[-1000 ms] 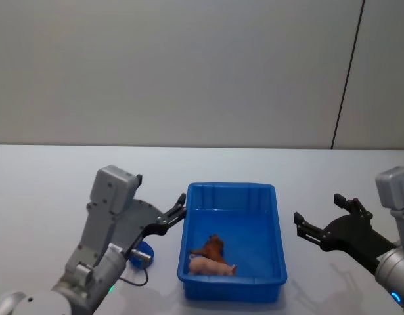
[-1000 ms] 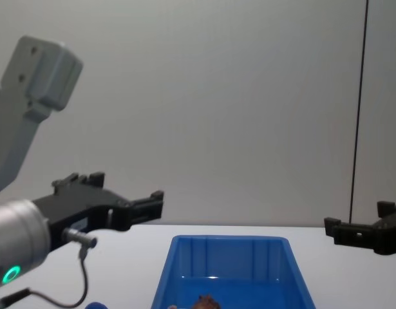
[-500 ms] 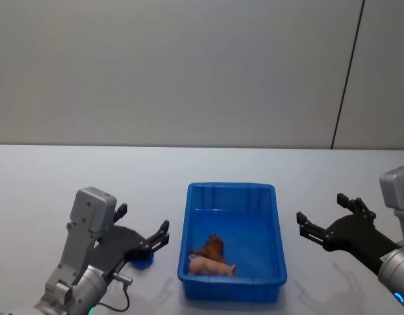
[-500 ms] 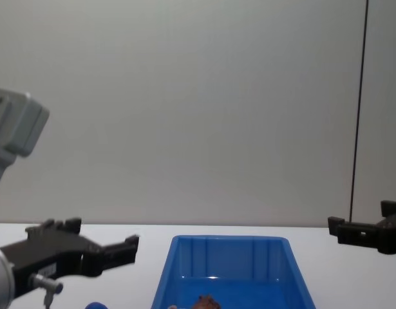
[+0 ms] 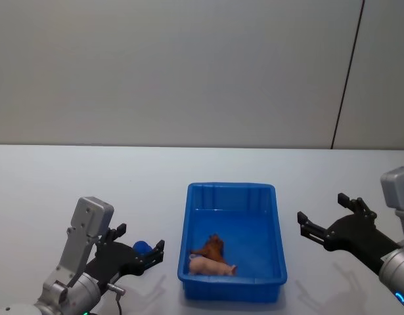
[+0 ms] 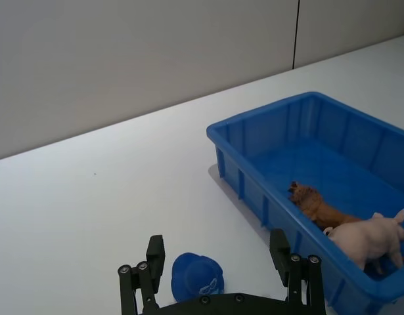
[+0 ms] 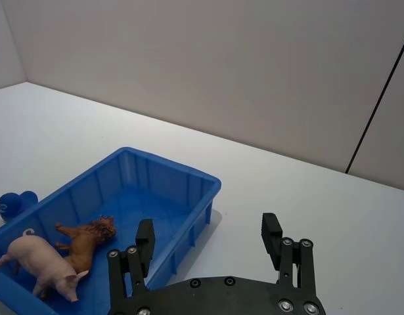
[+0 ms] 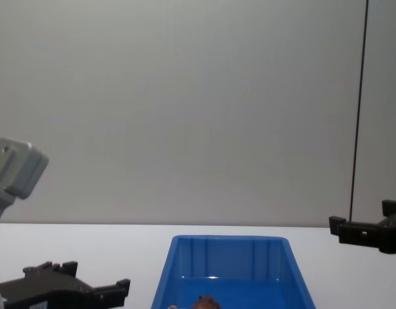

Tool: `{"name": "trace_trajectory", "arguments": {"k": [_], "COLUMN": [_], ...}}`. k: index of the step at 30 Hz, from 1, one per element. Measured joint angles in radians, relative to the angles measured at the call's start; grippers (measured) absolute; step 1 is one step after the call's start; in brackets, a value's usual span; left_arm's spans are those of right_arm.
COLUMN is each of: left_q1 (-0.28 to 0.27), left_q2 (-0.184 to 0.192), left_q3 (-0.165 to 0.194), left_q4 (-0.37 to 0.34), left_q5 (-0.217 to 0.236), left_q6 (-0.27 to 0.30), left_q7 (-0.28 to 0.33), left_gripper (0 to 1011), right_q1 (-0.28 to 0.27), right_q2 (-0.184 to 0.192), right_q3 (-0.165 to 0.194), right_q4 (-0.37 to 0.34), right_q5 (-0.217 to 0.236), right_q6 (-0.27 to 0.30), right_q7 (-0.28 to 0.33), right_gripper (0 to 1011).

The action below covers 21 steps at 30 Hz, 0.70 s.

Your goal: Pick up the two dolls from the table and place them into the box.

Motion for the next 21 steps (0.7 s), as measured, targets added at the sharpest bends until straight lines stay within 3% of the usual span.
{"name": "trace_trajectory", "arguments": {"k": [21], "left_q1": [-0.100], "left_q2": [-0.036], "left_q3": [-0.011], "left_q4": [0.196], "left_q5": [0.066], "left_q6": [0.048], "left_q7": [-0.132], "left_gripper": [1003], "right_q1": [0.000], "right_q2": [0.001], "right_q3": [0.000], "right_q4": [0.000], "right_q5": [0.001], "right_q6": [0.000], "right_q7": [0.000], "right_gripper": [1000]}}
